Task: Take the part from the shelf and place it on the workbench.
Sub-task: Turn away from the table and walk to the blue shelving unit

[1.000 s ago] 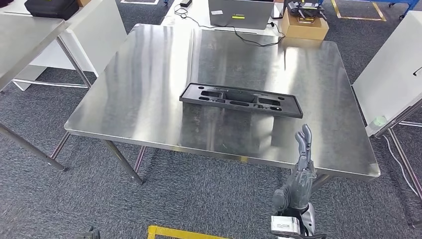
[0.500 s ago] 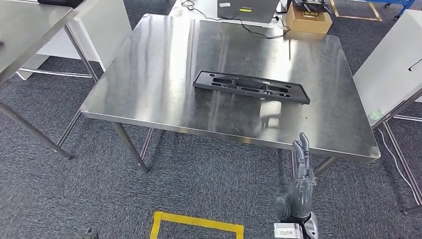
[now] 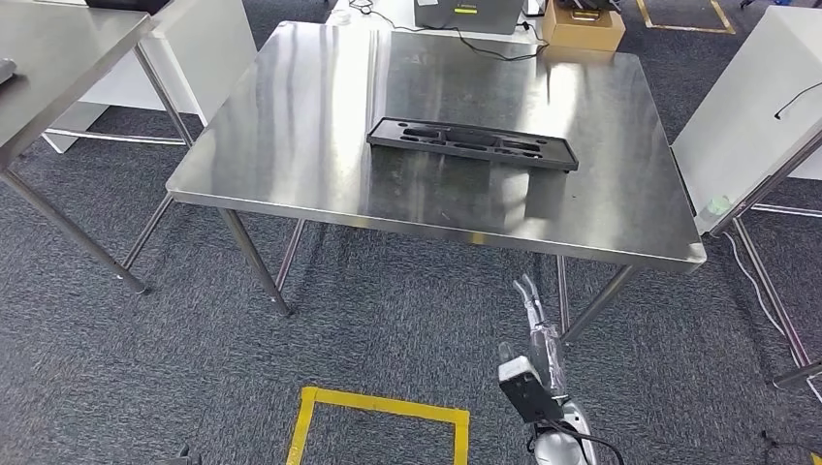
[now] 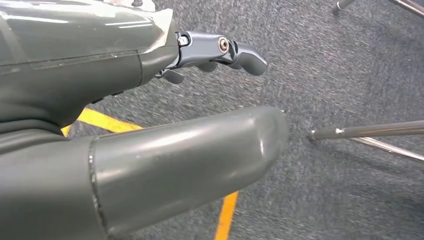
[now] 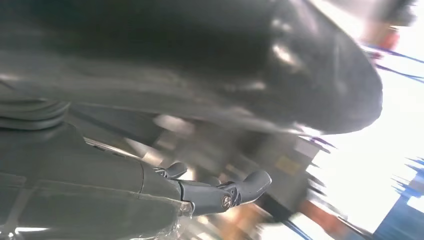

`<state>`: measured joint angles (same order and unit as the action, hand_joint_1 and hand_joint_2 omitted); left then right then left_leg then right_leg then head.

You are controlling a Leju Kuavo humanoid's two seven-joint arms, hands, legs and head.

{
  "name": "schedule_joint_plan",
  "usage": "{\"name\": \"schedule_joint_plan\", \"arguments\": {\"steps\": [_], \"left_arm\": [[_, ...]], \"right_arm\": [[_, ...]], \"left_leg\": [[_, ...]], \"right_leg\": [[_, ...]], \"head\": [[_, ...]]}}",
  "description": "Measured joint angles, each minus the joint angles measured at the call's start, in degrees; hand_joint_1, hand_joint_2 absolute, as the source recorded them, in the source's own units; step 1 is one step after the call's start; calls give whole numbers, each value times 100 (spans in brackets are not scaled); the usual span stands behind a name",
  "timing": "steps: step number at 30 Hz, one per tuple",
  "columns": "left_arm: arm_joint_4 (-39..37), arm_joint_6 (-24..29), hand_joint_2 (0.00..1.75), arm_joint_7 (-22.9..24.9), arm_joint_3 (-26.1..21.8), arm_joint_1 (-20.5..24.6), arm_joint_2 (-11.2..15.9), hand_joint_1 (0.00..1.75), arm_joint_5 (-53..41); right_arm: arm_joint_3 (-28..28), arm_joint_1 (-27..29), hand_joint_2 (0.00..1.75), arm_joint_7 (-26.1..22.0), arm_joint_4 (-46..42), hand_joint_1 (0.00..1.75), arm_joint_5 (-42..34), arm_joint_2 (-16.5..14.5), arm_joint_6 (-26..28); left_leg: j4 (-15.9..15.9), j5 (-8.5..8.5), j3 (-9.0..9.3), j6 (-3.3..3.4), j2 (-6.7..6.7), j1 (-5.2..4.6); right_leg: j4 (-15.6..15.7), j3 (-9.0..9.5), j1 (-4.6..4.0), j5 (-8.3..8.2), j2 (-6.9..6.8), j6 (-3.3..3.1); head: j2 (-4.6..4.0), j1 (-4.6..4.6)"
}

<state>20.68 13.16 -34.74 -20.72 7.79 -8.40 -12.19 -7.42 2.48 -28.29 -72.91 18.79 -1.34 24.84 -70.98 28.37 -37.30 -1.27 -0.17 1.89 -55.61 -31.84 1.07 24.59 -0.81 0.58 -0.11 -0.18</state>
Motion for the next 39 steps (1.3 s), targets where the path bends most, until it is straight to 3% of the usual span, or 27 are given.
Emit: {"name": "schedule_joint_plan", "arguments": {"steps": [1,3,4,6,7,9,11,12,13,14,16,17,19,20,22,23,24,26,27,28,29,30,32,34,35,37,39], "left_arm": [[-12,21,0,26,-3,15,-8,0,-32],[-60,64,0,132,-9,47,-23,0,-77],[-102,52,0,214,-17,52,-28,0,-59],[-209,-90,0,393,-79,24,-25,0,91],[-267,-166,0,485,-130,-1,-18,0,184],[-366,-165,0,696,-232,-59,6,0,287],[-456,-55,0,910,-304,-127,34,0,301],[-497,-13,0,995,-334,-164,43,0,301],[-533,20,0,1071,-356,-196,49,0,301],[-568,77,0,1188,-377,-218,53,0,291],[-640,281,0,1528,-411,-247,55,0,223],[-673,408,0,1738,-427,-262,51,0,189],[-734,563,0,2096,-464,-309,40,0,212],[-760,549,0,2240,-502,-334,34,0,295],[-799,420,0,2478,-654,-388,27,0,594],[-810,353,0,2572,-752,-416,22,0,751],[-820,311,0,2638,-854,-440,15,0,868],[-834,282,0,2699,-998,-469,2,0,957],[-837,278,0,2711,-1050,-475,-1,0,968],[-839,284,0,2732,-1095,-478,-1,0,979],[-841,297,0,2763,-1138,-479,-1,0,987],[-842,325,0,2812,-1170,-480,-1,0,994],[-843,417,0,2942,-1229,-473,-18,0,1023],[-845,505,0,3056,-1296,-457,-51,0,1050],[-847,536,0,3093,-1329,-455,-64,0,1055],[-861,576,0,3134,-1377,-473,-80,0,1066],[-875,607,0,3157,-1423,-492,-94,0,1086]], "right_arm": [[90,-153,0,152,445,0,-16,-21,17],[333,-501,0,438,1555,0,-65,-50,76],[464,-645,0,644,2141,0,-88,-57,64],[692,-774,0,1235,3198,0,-125,-62,-74],[790,-774,0,1592,3647,0,-138,-60,-169],[945,-705,0,2197,4333,0,-203,-66,-356],[1083,-618,0,2568,4826,0,-285,-90,-492],[1142,-584,0,2686,5018,0,-308,-99,-525],[1190,-561,0,2767,5174,0,-317,-105,-538],[1226,-546,0,2899,5309,0,-303,-108,-534],[1265,-546,0,3320,5534,0,-200,-113,-514],[1274,-553,0,3574,5627,0,-127,-116,-498],[1275,-555,0,3896,5757,0,-15,-130,-456],[1274,-548,0,3944,5806,0,15,-141,-421],[1274,-536,0,3879,5888,0,67,-173,-323],[1274,-535,0,3815,5914,0,90,-188,-276],[1275,-537,0,3752,5936,0,109,-200,-238],[1274,-540,0,3687,5967,0,125,-214,-206],[1274,-540,0,3676,5985,0,127,-217,-203],[1274,-539,0,3660,6001,0,131,-221,-200],[1274,-539,0,3639,6016,0,136,-222,-195],[1274,-544,0,3609,6025,0,141,-223,-190],[1274,-577,0,3519,6032,0,132,-222,-181],[1277,-649,0,3430,6034,0,110,-223,-175],[1279,-684,0,3406,6036,0,104,-227,-171],[1289,-730,0,3390,6049,0,102,-230,-167],[1298,-743,0,3380,6065,0,102,-239,-165]], "left_leg": [[399,-24,310,-43,-4,30],[1038,69,728,-32,-35,35],[1167,127,777,18,-53,7],[1210,60,705,198,-51,-45],[1232,-6,651,297,-46,-65],[1268,-160,506,450,-24,-80],[1264,-301,324,496,-13,-108],[1261,-370,227,497,-3,-120],[1258,-434,137,489,9,-129],[1256,-499,54,477,20,-133],[1251,-627,-83,433,30,-136],[1250,-688,-127,401,30,-141],[1270,-802,-146,328,38,-156],[1295,-858,-141,289,43,-157],[1286,-831,-171,218,41,-132],[1175,-645,-222,187,34,-117],[947,-349,-296,159,22,-102],[211,301,-453,98,6,-82],[-145,456,-486,64,0,-69],[-378,465,-457,34,1,-47],[-428,358,-343,7,2,-21],[-274,210,-129,-19,3,10],[476,122,513,-79,-5,64],[1092,282,924,-43,-25,56],[1204,335,962,13,-34,18],[1238,259,859,174,-15,-40],[1267,120,712,334,13,-62]], "right_leg": [[-60,-84,4,-28,0,36],[-166,-218,-8,-83,-3,123],[-187,-254,-27,-120,-6,177],[-183,-289,-33,-183,-15,293],[-239,-334,-26,-120,-11,312],[-676,-536,-2,289,13,257],[-1438,-782,6,799,42,209],[-1744,-825,6,931,53,233],[-1861,-765,6,946,60,281],[-1761,-589,5,872,64,339],[-1017,58,5,704,66,403],[-570,392,-16,693,71,383],[-38,720,-67,739,87,287],[10,708,-95,728,94,236],[13,608,-34,617,84,118],[21,553,2,544,72,42],[28,485,37,462,60,-20],[20,331,28,321,36,-75],[12,255,23,252,23,-64],[0,172,24,186,8,-44],[-22,87,33,127,-3,-15],[-54,1,49,77,-9,22],[-170,-168,60,12,-10,96],[-275,-286,34,-50,-6,189],[-286,-325,23,-95,-4,245],[-294,-368,16,-145,7,352],[-569,-507,41,150,22,319]], "head": [[1,-5],[1,-10],[1,-9],[0,4],[0,8],[0,24],[0,40],[0,42],[0,40],[0,41],[1,40],[1,40],[1,35],[1,34],[0,31],[0,29],[0,25],[0,21],[0,21],[0,21],[0,21],[0,22],[0,20],[0,29],[0,40],[0,48],[0,63]]}}
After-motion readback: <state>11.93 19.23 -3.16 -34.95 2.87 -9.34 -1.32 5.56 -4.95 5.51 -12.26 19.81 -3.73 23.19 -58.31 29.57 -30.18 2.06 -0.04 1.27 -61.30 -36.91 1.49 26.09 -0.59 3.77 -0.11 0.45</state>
